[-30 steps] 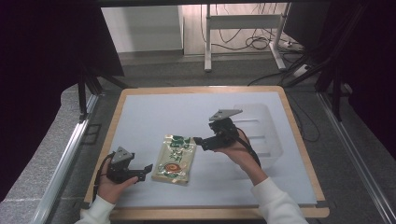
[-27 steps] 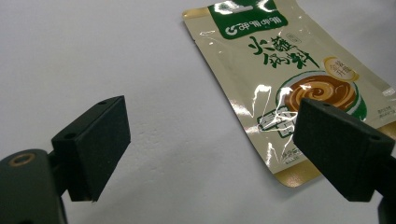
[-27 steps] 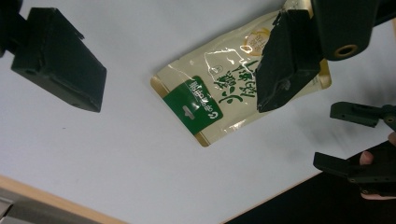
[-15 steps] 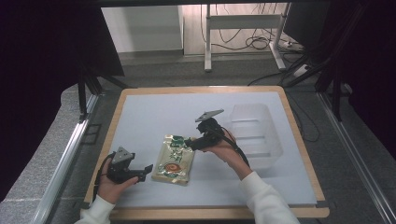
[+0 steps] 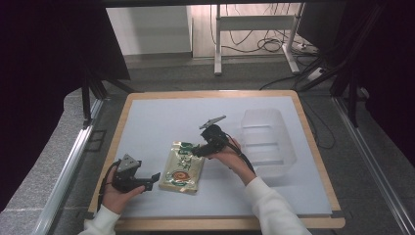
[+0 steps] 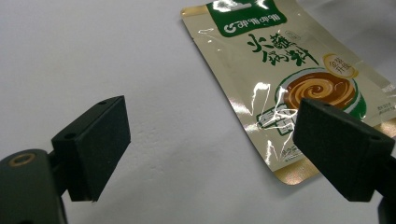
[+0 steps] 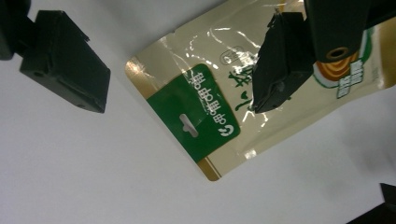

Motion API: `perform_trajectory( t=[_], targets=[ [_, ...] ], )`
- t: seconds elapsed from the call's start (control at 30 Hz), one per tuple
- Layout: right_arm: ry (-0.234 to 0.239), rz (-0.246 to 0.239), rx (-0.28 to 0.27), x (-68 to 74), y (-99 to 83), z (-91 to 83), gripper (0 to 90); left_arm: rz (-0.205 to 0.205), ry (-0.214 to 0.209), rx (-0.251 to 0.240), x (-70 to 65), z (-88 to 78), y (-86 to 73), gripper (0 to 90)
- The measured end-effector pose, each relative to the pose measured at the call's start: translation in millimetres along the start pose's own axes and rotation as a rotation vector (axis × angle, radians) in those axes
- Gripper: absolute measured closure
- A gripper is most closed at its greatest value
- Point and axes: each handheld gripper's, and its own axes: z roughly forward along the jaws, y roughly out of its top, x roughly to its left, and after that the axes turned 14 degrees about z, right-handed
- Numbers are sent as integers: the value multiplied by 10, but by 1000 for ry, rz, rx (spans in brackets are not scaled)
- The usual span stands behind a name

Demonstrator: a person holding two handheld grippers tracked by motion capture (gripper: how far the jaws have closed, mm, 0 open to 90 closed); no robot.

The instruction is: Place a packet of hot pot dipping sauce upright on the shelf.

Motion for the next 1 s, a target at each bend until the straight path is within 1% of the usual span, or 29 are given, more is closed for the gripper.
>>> perform_trajectory(
  t=[0.07, 0.1, 0.23, 0.27, 0.4, 0.43, 0.53, 0.6, 0.73, 0.77, 0.8, 0.83, 0.87, 0.9, 0.93, 0.97, 1.0],
  targets=[
    [1, 11, 6, -21, -1, 37, 221, 1, 0, 1, -1, 1, -1, 109],
    [-5, 10, 18, -42, -11, 70, 230, 2, 0, 1, -4, 1, -2, 108],
    [-4, 22, 28, -83, -25, 106, 244, 4, 0, 4, -4, 4, -2, 108],
    [6, 28, 29, -107, -34, 131, 257, 3, -1, 4, -6, 8, -2, 109],
    [19, 32, 37, -117, -52, 171, 270, 4, -2, 5, -7, 10, -2, 108],
    [30, 30, 42, -112, -57, 187, 281, 4, -2, 5, -6, 10, -2, 109],
    [34, 29, 41, -105, -61, 195, 286, 4, -2, 5, -4, 11, -3, 109],
    [32, 18, 42, -100, -64, 197, 292, 5, -3, 5, -4, 12, -3, 108],
    [41, 21, 36, -107, -66, 188, 307, 5, -3, 5, -3, 13, -3, 109],
    [52, 25, 35, -117, -60, 172, 318, 5, -4, 6, -1, 13, -4, 108],
    [52, 25, 35, -117, -60, 172, 318, 5, -4, 6, -1, 13, -4, 109],
    [68, 34, 31, -125, -54, 149, 334, 5, -3, 6, 0, 13, -4, 109],
    [68, 34, 31, -125, -54, 149, 334, 4, -3, 5, 1, 13, -4, 109],
    [89, 38, 28, -135, -48, 122, 349, 4, -3, 4, 1, 12, -4, 109],
    [89, 38, 28, -135, -48, 122, 349, 4, -3, 4, 1, 12, -4, 108],
    [113, 42, 27, -139, -41, 94, 374, 4, -4, 4, 2, 11, -4, 109],
    [122, 42, 29, -138, -38, 83, 381, 4, -4, 4, 3, 10, -4, 108]
  ],
)
